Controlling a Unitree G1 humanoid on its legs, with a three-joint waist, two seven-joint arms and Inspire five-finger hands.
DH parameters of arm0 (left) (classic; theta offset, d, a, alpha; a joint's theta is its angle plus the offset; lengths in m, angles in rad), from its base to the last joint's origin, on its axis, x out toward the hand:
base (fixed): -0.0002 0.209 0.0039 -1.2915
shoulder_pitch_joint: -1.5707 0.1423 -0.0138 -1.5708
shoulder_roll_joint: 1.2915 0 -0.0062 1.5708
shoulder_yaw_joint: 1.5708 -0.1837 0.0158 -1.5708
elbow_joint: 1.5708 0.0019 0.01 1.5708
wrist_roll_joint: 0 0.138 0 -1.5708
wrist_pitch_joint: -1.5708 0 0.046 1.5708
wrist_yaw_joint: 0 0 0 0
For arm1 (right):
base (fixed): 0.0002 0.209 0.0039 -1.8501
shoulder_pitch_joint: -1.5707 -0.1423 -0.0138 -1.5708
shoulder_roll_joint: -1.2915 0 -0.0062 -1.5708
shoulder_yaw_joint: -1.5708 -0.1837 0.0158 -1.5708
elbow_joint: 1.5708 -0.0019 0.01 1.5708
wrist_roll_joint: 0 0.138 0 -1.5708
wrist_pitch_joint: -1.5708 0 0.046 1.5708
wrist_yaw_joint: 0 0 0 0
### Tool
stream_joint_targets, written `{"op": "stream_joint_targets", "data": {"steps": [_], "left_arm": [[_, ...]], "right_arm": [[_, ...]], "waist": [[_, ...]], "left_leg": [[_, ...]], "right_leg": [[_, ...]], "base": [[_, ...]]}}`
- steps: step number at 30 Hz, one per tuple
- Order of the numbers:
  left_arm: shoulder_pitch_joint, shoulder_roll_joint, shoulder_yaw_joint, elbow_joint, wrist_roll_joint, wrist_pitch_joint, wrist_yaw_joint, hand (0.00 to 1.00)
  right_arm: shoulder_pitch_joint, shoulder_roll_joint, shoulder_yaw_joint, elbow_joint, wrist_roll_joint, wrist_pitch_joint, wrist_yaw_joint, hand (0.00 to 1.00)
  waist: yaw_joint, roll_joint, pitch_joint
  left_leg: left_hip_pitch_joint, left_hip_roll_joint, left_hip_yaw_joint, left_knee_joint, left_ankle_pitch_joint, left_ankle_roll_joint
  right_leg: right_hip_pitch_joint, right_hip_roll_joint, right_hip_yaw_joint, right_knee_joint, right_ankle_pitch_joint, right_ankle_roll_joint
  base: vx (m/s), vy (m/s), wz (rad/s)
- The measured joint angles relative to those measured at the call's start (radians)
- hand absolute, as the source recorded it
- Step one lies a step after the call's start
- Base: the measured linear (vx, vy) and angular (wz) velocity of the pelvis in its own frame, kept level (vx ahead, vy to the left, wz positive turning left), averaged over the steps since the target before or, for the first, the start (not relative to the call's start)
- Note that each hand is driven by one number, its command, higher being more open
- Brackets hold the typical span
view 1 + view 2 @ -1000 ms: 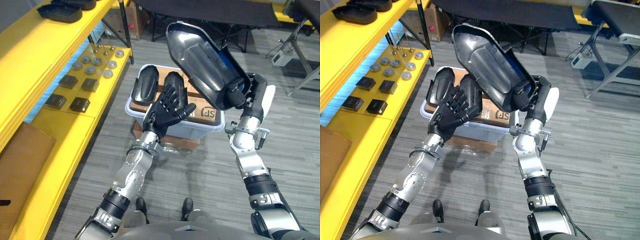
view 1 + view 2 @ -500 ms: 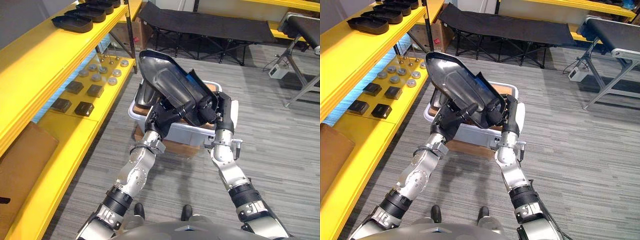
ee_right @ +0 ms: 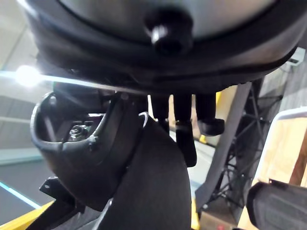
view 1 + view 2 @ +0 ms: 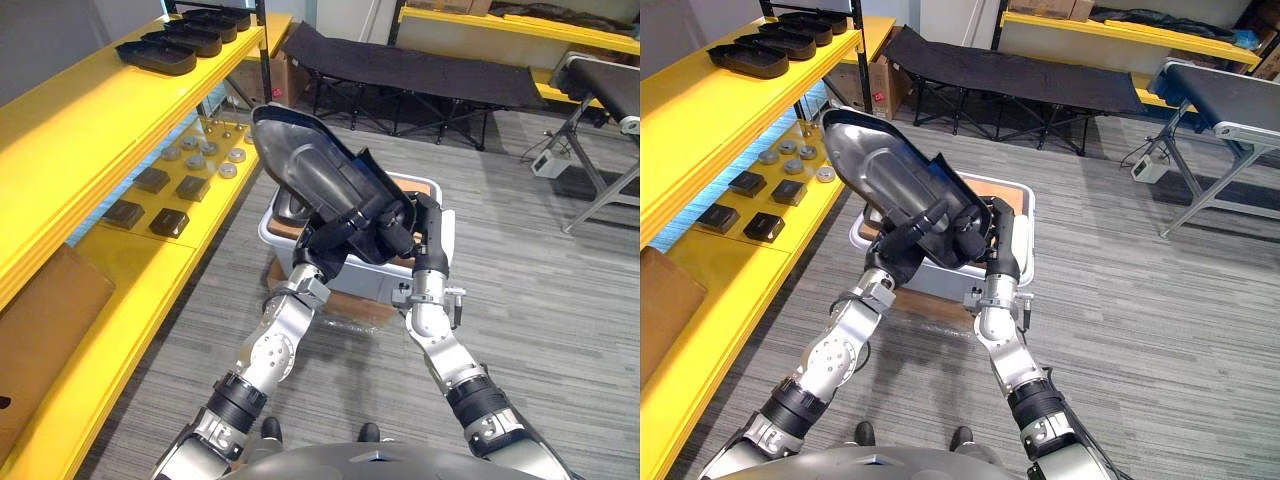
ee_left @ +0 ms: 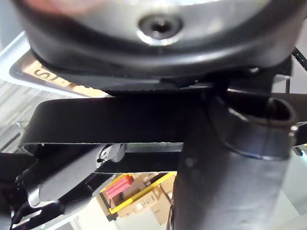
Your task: Walk over and take three plastic housings, then place them on the shelf
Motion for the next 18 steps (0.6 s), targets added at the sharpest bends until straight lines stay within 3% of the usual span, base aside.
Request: {"op": "stream_joint_targets", "data": {"steps": [5, 13, 18], "left_arm": [[0.000, 0.000, 0.002, 0.019, 0.004, -0.006, 0.020, 0.00], [0.000, -0.005, 0.005, 0.090, 0.002, -0.126, 0.141, 0.00], [0.001, -0.005, 0.004, 0.090, 0.080, -0.200, 0.191, 0.00]], "right_arm": [[0.003, 0.008, 0.017, 0.000, -0.003, -0.006, -0.028, 0.00], [0.014, 0.008, 0.076, -0.005, -0.047, -0.063, -0.062, 0.00], [0.017, 0.040, 0.085, -0.015, -0.044, -0.067, -0.068, 0.00]], "waist": [[0.002, -0.002, -0.002], [0.001, -0.007, -0.017], [0.002, -0.010, -0.018]], "left_leg": [[0.000, 0.000, -0.001, 0.000, 0.001, 0.001], [0.001, 0.000, -0.001, 0.000, 0.001, 0.001], [0.001, 0.000, -0.002, 0.000, 0.001, 0.000]], "right_leg": [[0.001, 0.000, 0.000, 0.000, 0.003, 0.000], [0.001, 0.000, 0.000, -0.001, 0.003, 0.000], [0.000, 0.000, 0.000, -0.001, 0.003, 0.000]], "base": [[0.00, 0.000, 0.00], [0.00, 0.000, 0.00], [0.00, 0.000, 0.00]]}}
